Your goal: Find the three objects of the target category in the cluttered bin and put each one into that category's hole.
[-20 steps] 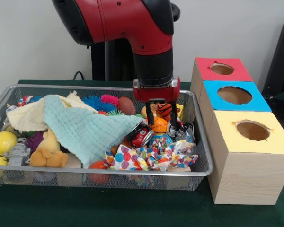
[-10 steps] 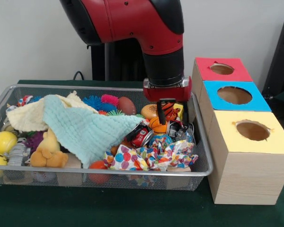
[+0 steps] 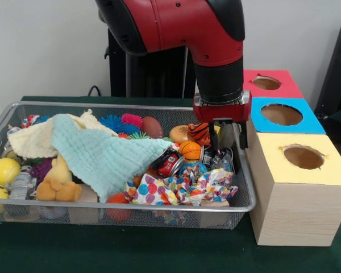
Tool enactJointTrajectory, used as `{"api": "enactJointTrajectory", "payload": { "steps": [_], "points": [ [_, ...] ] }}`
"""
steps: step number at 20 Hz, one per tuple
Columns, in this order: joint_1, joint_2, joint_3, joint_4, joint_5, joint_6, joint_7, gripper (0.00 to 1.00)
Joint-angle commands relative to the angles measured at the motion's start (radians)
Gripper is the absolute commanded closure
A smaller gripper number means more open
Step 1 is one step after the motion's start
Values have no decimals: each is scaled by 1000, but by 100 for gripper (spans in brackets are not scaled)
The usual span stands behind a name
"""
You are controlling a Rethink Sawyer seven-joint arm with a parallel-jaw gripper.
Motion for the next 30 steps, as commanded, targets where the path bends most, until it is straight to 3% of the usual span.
{"api": "enactJointTrajectory", "payload": {
  "steps": [1,7,12,18,30],
  "points": [
    [60,20,-149,-101,17,-84,196,0],
    [82,14,-230,-89,61,-118,241,0],
    [95,-11,-258,-49,95,-140,226,0],
    [124,9,-296,-66,131,-167,215,0],
    [134,9,-311,-72,198,-156,156,0]
  ]
}}
